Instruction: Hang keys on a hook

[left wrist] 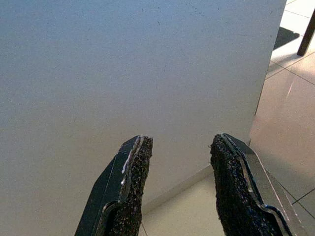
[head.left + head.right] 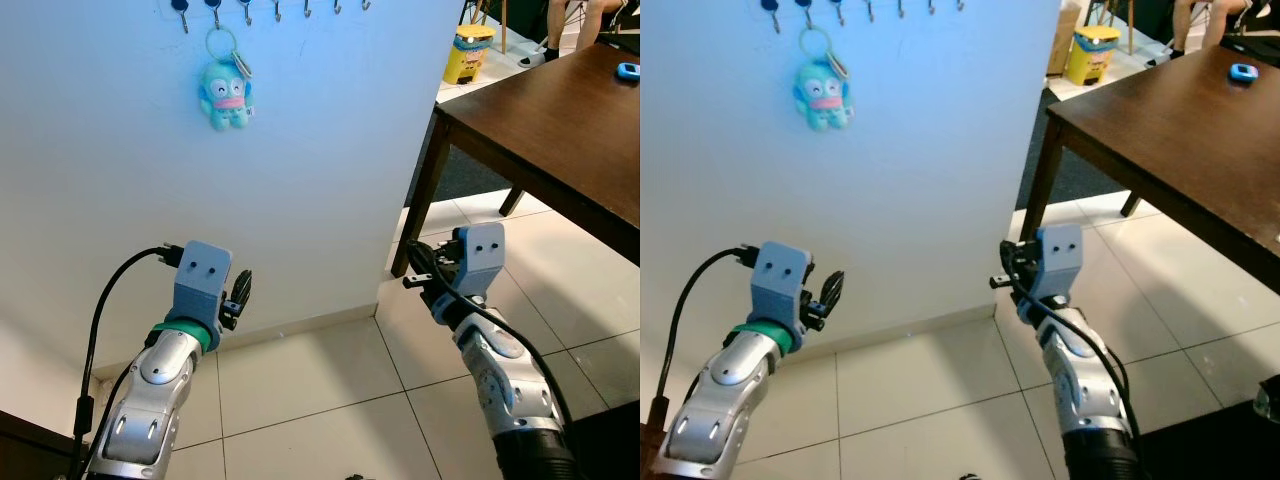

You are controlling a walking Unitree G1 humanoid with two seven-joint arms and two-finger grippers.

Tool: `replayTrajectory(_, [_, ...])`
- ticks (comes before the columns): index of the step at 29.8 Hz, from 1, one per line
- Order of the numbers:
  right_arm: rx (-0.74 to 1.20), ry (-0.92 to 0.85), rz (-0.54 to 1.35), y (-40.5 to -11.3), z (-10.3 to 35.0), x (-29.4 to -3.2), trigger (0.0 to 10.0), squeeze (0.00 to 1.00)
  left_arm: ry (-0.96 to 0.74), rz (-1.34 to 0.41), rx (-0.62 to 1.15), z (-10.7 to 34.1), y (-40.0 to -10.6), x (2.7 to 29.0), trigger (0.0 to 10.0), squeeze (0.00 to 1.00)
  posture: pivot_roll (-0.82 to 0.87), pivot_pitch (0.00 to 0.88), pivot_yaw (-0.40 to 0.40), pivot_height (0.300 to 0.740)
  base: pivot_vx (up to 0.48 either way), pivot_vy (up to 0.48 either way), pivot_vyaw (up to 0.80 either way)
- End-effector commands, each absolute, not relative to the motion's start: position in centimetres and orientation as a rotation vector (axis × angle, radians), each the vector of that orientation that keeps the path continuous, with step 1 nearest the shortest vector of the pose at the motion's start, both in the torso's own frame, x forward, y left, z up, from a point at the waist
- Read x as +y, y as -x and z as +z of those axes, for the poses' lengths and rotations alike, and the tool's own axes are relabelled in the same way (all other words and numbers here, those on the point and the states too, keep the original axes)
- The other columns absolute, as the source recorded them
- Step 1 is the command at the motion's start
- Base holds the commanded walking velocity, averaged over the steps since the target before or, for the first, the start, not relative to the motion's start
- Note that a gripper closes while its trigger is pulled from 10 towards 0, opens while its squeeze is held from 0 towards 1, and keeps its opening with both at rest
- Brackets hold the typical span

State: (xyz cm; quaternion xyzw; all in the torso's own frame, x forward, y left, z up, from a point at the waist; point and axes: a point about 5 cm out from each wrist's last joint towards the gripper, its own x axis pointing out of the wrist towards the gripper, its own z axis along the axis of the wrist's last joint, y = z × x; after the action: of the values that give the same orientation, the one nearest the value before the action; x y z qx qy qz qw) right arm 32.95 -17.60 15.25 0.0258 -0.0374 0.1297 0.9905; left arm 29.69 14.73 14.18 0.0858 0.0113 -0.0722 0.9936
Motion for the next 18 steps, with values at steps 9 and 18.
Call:
replayTrajectory(9, [-0.056,-0.076,0.266,-33.10,14.90,-17.22,10.0,0.00,-0.175,-0.127,0.038,13.84,-29.63,15.38,10.0,0.00,-0.11,0.089,0.113,0.740,0.000,0.000,-0.59])
replayTrajectory(18, [-0.057,-0.070,0.273,-33.12,14.96,-17.10,10.0,0.00,-0.174,-0.121,0.041,13.79,-29.59,15.53,10.0,0.00,-0.11,0.092,0.118,0.740,0.000,0.000,-0.80])
